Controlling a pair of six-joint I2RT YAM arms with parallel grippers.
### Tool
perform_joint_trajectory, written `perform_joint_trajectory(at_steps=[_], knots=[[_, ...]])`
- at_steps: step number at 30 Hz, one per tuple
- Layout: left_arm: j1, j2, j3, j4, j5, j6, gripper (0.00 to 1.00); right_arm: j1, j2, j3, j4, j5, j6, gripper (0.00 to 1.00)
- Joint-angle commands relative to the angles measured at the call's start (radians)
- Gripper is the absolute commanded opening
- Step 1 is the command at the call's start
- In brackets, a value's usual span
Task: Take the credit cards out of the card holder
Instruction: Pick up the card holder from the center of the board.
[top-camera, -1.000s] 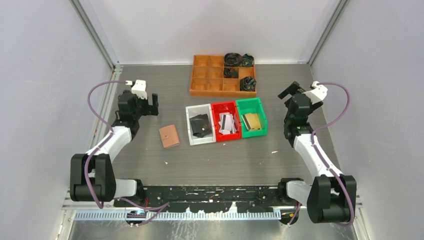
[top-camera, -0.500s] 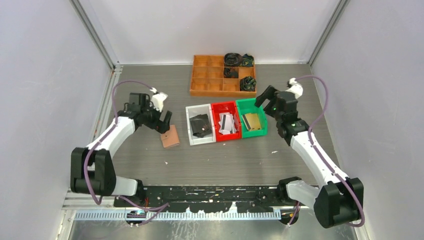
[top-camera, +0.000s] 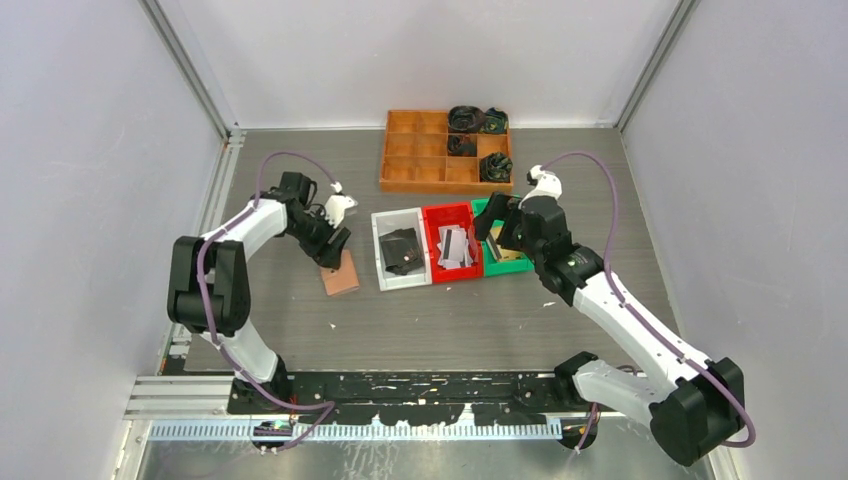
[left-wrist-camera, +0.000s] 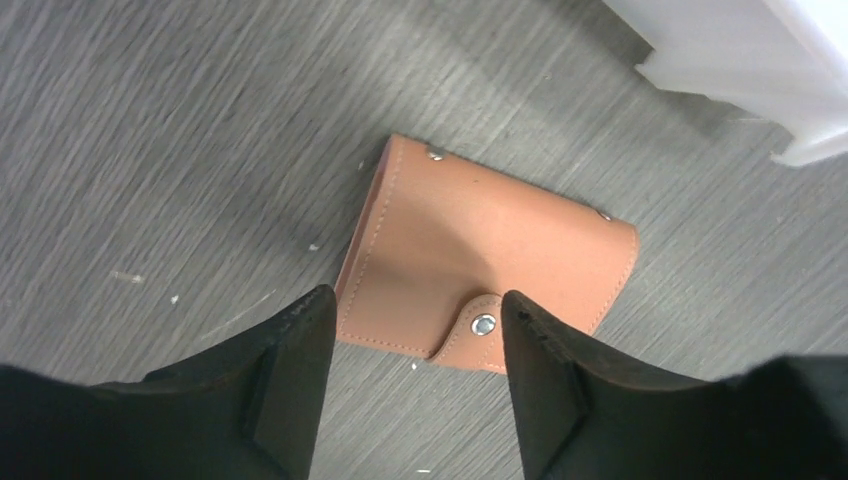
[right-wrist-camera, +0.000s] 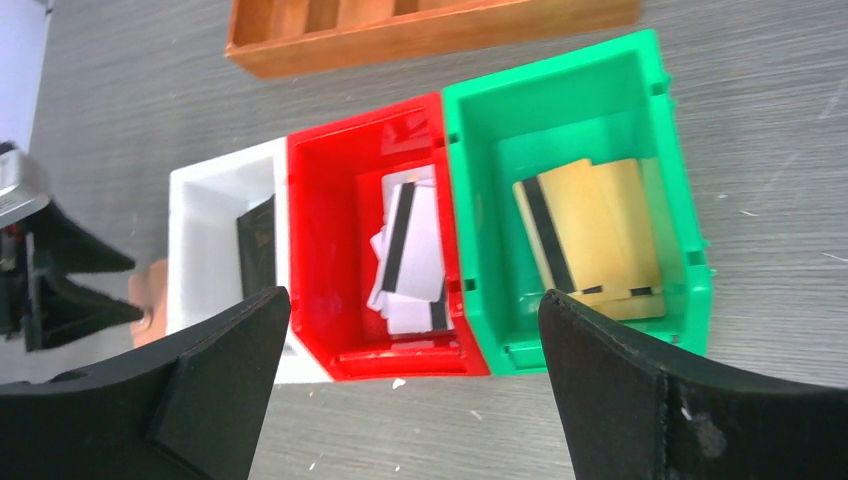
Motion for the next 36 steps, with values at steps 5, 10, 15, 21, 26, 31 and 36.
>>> perform_joint_trajectory(at_steps=[5, 10, 15, 21, 26, 31, 36], knots=[[0.002, 0.079, 0.08, -0.076, 0.048, 0.124, 0.46, 0.12, 0.031, 0.12, -0.039, -0.025, -0.041, 0.99], [0.001, 0.098, 0.09, -0.077, 0.052, 0.134, 0.46, 0.197, 0.063, 0.158, -0.056, -0.008, -0.053, 1.0], [0.001, 0.067, 0.109, -0.091, 0.063, 0.147, 0.53, 0.266, 0.094, 0.201, -0.084, 0.006, -0.074, 1.0], [0.004, 0.037, 0.151, -0.146, 0.076, 0.186, 0.6, 0.288, 0.113, 0.214, -0.083, 0.011, -0.071, 1.0], [0.013, 0.071, 0.185, -0.18, 0.067, 0.23, 0.64, 0.308, 0.116, 0.223, -0.094, 0.008, -0.075, 1.0], [0.031, 0.141, 0.217, -0.205, 0.055, 0.262, 0.65, 0.328, 0.104, 0.239, -0.122, 0.017, -0.082, 1.0], [0.038, 0.169, 0.246, -0.274, 0.126, 0.304, 0.66, 0.337, 0.086, 0.248, -0.141, 0.031, -0.087, 0.99]])
